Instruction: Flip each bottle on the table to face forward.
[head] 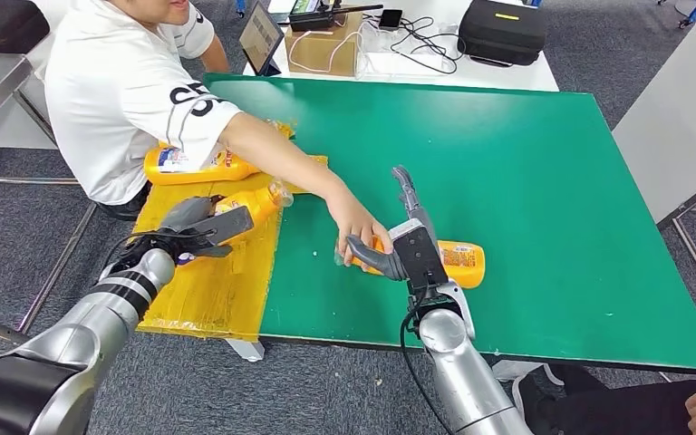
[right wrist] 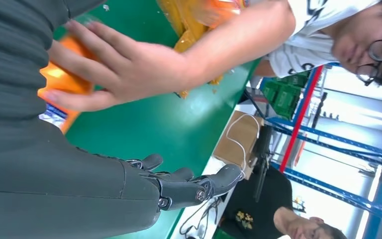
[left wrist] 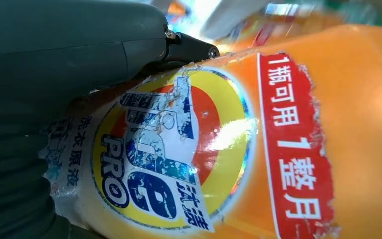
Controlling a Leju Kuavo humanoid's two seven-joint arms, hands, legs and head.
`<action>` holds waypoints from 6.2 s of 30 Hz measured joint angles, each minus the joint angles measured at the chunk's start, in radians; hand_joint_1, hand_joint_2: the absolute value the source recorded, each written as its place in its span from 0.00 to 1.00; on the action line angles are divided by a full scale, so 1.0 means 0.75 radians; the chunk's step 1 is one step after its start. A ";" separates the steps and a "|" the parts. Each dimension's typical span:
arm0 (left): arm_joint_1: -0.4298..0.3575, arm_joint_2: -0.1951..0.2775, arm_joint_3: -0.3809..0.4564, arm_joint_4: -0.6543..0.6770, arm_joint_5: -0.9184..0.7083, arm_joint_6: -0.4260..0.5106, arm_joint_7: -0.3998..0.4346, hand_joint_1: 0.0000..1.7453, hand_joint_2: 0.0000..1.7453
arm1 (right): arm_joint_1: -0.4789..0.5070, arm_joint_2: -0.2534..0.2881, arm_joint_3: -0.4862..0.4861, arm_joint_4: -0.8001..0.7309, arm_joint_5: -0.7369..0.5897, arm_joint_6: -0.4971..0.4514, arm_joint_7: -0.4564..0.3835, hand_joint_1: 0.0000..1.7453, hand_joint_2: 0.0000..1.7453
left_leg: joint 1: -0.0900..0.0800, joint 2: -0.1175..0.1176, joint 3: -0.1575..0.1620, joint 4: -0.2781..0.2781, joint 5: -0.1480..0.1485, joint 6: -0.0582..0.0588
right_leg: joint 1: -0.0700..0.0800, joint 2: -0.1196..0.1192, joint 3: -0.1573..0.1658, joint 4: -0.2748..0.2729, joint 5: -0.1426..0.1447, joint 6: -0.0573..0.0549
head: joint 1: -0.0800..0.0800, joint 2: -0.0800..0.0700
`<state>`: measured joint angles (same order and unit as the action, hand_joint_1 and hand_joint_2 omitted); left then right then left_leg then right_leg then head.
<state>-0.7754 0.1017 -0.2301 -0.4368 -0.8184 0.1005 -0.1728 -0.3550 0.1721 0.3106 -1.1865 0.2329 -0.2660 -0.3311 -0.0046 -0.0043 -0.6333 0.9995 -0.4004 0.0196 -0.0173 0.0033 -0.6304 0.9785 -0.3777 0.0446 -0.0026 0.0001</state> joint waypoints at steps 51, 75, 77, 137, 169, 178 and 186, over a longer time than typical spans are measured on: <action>0.123 0.158 0.305 0.062 0.327 -0.052 -0.503 0.00 1.00 | -0.157 -0.057 0.098 0.271 0.100 0.088 0.096 0.00 1.00 | 0.000 -0.002 0.004 0.000 0.001 -0.002 | 0.000 0.000 0.003 0.001 -0.001 -0.001 | 0.000 0.000; 0.484 -0.174 0.484 -0.629 0.958 -0.320 -0.424 0.00 1.00 | 0.000 -0.161 0.106 0.218 0.481 0.161 0.340 0.00 1.00 | -0.001 -0.004 -0.002 0.000 -0.001 -0.002 | -0.001 0.000 -0.002 0.000 -0.001 -0.001 | 0.000 0.000; 0.498 -0.190 0.466 -0.663 0.993 -0.334 -0.398 0.00 1.00 | 0.014 -0.178 0.106 0.206 0.505 0.163 0.356 0.00 1.00 | -0.001 -0.003 -0.002 0.000 -0.001 -0.002 | -0.001 0.000 -0.002 0.000 -0.001 -0.001 | 0.000 0.000; 0.562 -0.156 0.347 -0.651 1.255 -0.458 -0.242 0.00 1.00 | -0.095 -0.428 0.159 0.304 0.862 0.318 0.609 0.74 1.00 | 0.000 -0.005 0.000 0.000 0.000 -0.002 | -0.001 -0.001 0.001 0.000 -0.001 -0.001 | 0.000 0.000; 0.513 -0.160 0.307 -0.634 1.137 -0.266 -0.245 0.00 1.00 | -0.084 -0.308 0.099 0.328 0.481 0.141 0.369 1.00 1.00 | 0.001 0.000 0.002 0.000 0.000 -0.003 | 0.001 0.000 0.000 0.001 0.000 -0.001 | 0.000 0.000; 0.419 -0.218 0.243 -0.503 1.160 -0.347 -0.205 0.00 1.00 | -0.052 -0.085 0.052 0.224 0.313 -0.017 0.220 1.00 1.00 | 0.000 -0.001 -0.002 0.000 0.000 -0.003 | 0.000 0.000 -0.003 0.001 -0.001 -0.001 | 0.000 0.000; 0.371 -0.237 0.194 -0.445 1.218 -0.451 -0.183 0.00 1.00 | -0.074 -0.009 0.057 0.226 0.268 -0.018 0.191 1.00 1.00 | 0.000 -0.001 -0.002 0.000 0.000 -0.003 | 0.000 0.000 -0.003 0.001 -0.001 -0.001 | 0.000 0.000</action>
<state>-0.4970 -0.0761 -0.0847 -0.7704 0.0950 -0.2375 -0.3103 -0.4107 0.1655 0.3531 -1.0169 0.4338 -0.2795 -0.1878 -0.0045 -0.0052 -0.6352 0.9996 -0.4006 0.0176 -0.0173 0.0034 -0.6326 0.9791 -0.3783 0.0438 -0.0027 0.0001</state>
